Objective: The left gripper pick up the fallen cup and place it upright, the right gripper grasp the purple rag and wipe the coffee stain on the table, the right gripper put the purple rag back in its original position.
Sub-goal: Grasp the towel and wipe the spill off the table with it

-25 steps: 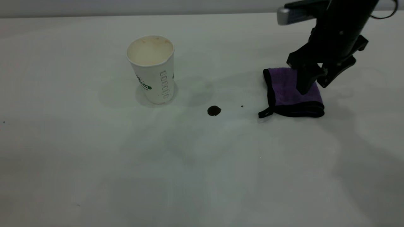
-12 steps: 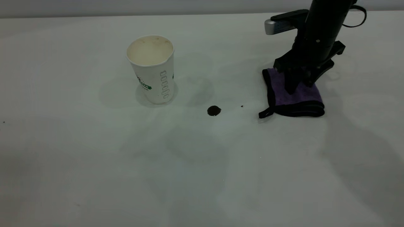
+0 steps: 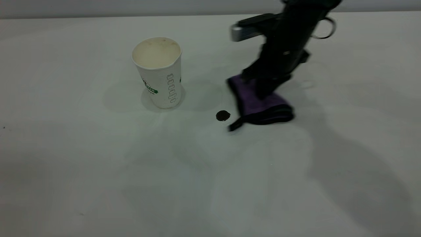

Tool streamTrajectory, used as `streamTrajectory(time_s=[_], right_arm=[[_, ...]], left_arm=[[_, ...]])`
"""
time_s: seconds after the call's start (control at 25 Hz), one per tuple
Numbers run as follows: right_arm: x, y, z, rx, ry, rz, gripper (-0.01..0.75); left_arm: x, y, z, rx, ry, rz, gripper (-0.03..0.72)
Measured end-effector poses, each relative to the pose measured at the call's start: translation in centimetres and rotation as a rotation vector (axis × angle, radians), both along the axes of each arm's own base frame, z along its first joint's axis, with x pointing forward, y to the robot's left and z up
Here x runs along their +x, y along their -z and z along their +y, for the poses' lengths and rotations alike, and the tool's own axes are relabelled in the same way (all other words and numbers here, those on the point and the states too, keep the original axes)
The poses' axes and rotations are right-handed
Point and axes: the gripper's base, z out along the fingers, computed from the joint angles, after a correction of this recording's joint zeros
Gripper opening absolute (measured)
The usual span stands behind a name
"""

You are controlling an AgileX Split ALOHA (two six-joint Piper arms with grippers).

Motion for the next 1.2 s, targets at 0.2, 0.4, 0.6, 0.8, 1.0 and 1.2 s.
streamTrajectory(time_s=[0.2,0.4,0.6,0.8,1.0,1.2], right_arm=[[-1.4,0.2,3.3,0.017,-0.066,-0.003,0.049],[-3.6,0.5,6.2,0.039,-0.110,0.068,0.049],[-7.1,0.7,8.9,0.019,-0.281,0.211,0.049],[-7.8,1.0,8.6,-0.028,-0.317,0.267,0.049],[-4.1,0.5,3.7,-0.106,-0.074,0.228,0.050],[-0.1,0.2,-3.2,-0.121,0.133,0.163,0.053]], left_arm=[[0.0,0.0,0.0,0.000,0.000,0.000,0.511],[0.0,0.0,0.0,0.000,0.000,0.000,0.511],[0.0,0.0,0.0,0.000,0.000,0.000,0.511],[0.0,0.0,0.0,0.000,0.000,0.000,0.511],[0.0,0.0,0.0,0.000,0.000,0.000,0.511],[0.0,0.0,0.0,0.000,0.000,0.000,0.511]])
